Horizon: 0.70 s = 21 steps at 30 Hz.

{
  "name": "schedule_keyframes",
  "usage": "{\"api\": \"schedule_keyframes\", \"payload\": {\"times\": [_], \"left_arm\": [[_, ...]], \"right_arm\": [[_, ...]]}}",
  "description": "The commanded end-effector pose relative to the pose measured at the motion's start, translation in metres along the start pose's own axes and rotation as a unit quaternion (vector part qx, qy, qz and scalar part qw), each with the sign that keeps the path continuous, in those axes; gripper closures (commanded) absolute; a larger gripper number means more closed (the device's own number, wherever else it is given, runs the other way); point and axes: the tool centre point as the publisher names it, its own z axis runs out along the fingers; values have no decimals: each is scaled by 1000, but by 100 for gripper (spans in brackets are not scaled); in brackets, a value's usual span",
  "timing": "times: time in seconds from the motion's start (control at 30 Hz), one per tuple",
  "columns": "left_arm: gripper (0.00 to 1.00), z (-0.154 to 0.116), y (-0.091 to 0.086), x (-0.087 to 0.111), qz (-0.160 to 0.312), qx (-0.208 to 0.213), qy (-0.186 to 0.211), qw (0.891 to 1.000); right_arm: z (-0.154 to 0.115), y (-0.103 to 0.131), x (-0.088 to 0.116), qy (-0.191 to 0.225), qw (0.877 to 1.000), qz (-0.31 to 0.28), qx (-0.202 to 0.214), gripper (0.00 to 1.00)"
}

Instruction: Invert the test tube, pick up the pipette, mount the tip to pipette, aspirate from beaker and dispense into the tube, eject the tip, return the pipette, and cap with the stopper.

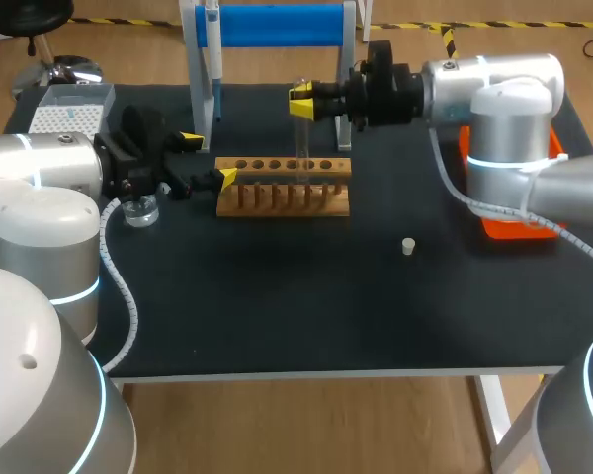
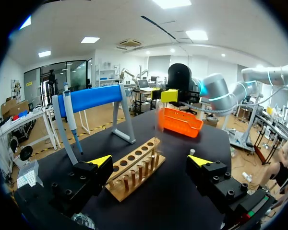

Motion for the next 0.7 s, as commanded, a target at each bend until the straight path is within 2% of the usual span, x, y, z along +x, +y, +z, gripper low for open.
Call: {"api": "schedule_keyframes", "payload": {"times": [0.03, 0.13, 0.23, 0.33, 0.47, 0.7], "left_arm": [[0, 1, 0, 0, 0, 0, -1, 1000], [0, 1, 0, 0, 0, 0, -1, 1000], [0, 1, 0, 0, 0, 0, -1, 1000], [0, 1, 0, 0, 0, 0, -1, 1000], [0, 1, 0, 0, 0, 0, -1, 1000], [0, 1, 0, 0, 0, 0, -1, 1000]], "right_arm": [[-5, 6, -3, 8, 996, 93, 15, 100], [-8, 8, -6, 9, 986, 164, 12, 100], [-10, 10, -11, 11, 969, 246, 9, 100], [-12, 11, -15, 11, 943, 333, -1, 100], [-14, 11, -19, 15, 899, 437, -10, 100], [-17, 8, -25, 20, 835, 549, -24, 100]]}}
